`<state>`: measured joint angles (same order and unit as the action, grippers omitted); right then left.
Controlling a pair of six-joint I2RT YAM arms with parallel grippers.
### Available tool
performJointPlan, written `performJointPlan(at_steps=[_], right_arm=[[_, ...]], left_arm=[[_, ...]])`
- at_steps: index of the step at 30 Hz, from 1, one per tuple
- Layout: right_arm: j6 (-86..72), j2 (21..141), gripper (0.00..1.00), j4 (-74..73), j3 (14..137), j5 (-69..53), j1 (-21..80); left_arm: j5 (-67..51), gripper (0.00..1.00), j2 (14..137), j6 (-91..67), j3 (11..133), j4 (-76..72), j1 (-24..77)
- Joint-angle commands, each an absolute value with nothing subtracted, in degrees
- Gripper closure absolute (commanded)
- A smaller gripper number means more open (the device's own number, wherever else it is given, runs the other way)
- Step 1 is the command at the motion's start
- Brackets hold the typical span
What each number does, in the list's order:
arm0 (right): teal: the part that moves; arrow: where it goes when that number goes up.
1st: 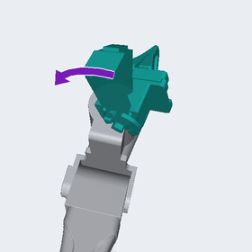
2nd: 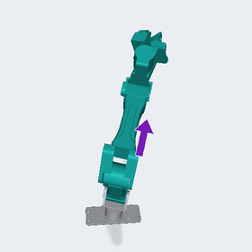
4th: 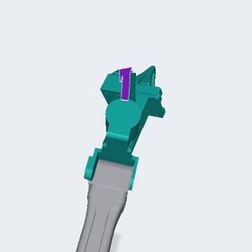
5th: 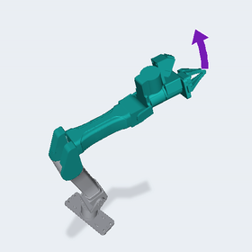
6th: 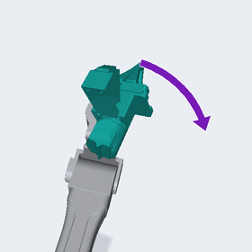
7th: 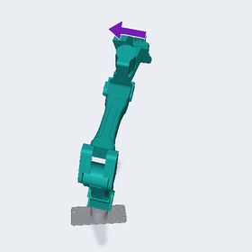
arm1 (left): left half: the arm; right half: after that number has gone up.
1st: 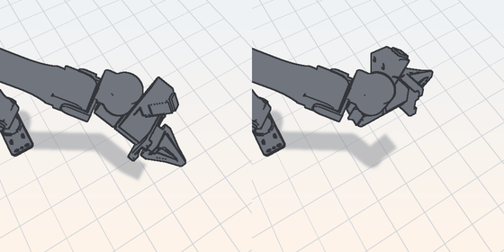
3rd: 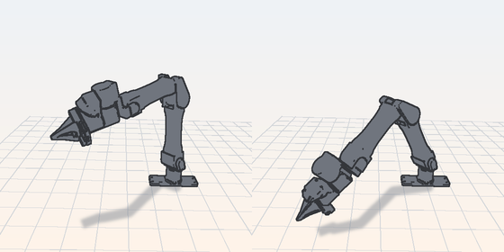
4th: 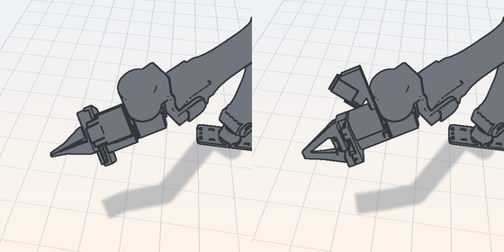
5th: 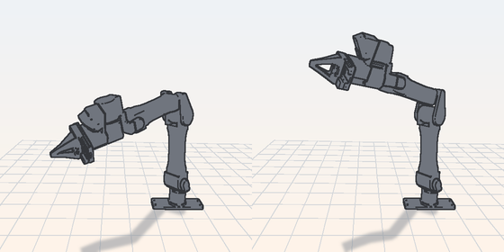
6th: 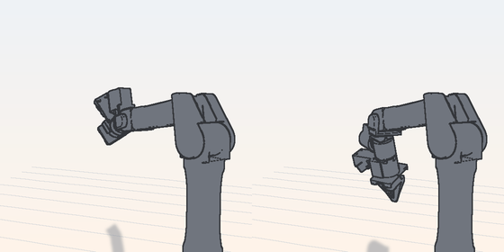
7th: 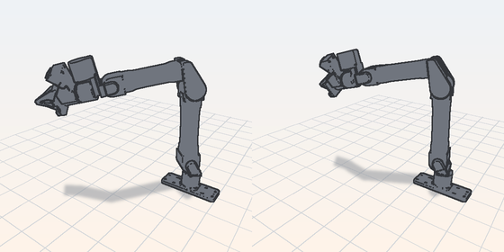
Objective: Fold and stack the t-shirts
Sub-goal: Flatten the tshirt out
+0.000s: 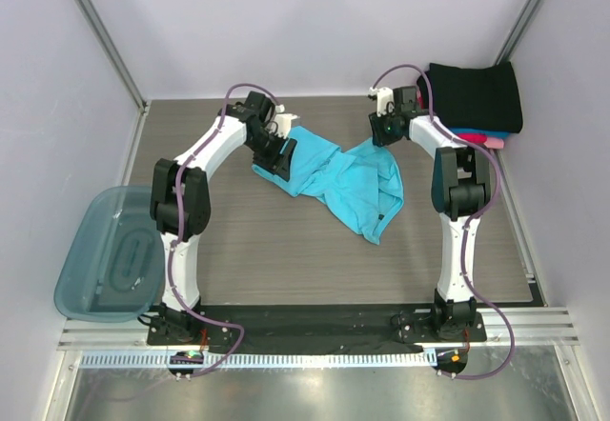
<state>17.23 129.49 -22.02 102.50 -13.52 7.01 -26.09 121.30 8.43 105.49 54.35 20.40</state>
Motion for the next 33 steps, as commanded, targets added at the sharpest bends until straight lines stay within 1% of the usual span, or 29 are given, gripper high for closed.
performJointPlan(at_steps=[1,12,16,20,25,28,31,33], right_arm=[[16.7,128.41,0.65,-21.62,101.78,-14.59,6.86],[17.14,129.11,0.68,-21.8,100.81,-15.03,6.86],[17.05,129.46,0.71,-21.8,101.51,-15.29,6.85],[16.96,129.29,0.78,-21.97,101.51,-15.47,6.77],[17.14,128.76,0.82,-21.88,101.16,-15.47,6.77],[17.14,128.67,0.87,-21.97,101.25,-15.64,6.86],[17.05,127.45,0.99,-21.97,101.69,-16.17,6.77],[15.83,126.04,0.99,-21.89,102.13,-16.96,6.42]], left_arm=[[-26.02,0.43,119.71,8.97,106.7,54.58,20.57],[-25.05,0.42,119.62,9.14,106.52,54.41,20.57],[-24.61,0.42,119.53,9.4,106.43,54.41,20.74],[-24.26,0.42,119.62,9.4,106.35,54.41,21.09],[-23.91,0.42,119.71,9.4,106.35,54.23,21.27],[-23.91,0.42,119.71,9.4,106.35,54.23,21.45],[-23.91,0.42,119.71,9.4,106.61,54.23,21.53],[-23.3,0.42,119.71,9.67,107.22,54.4,21.53]])
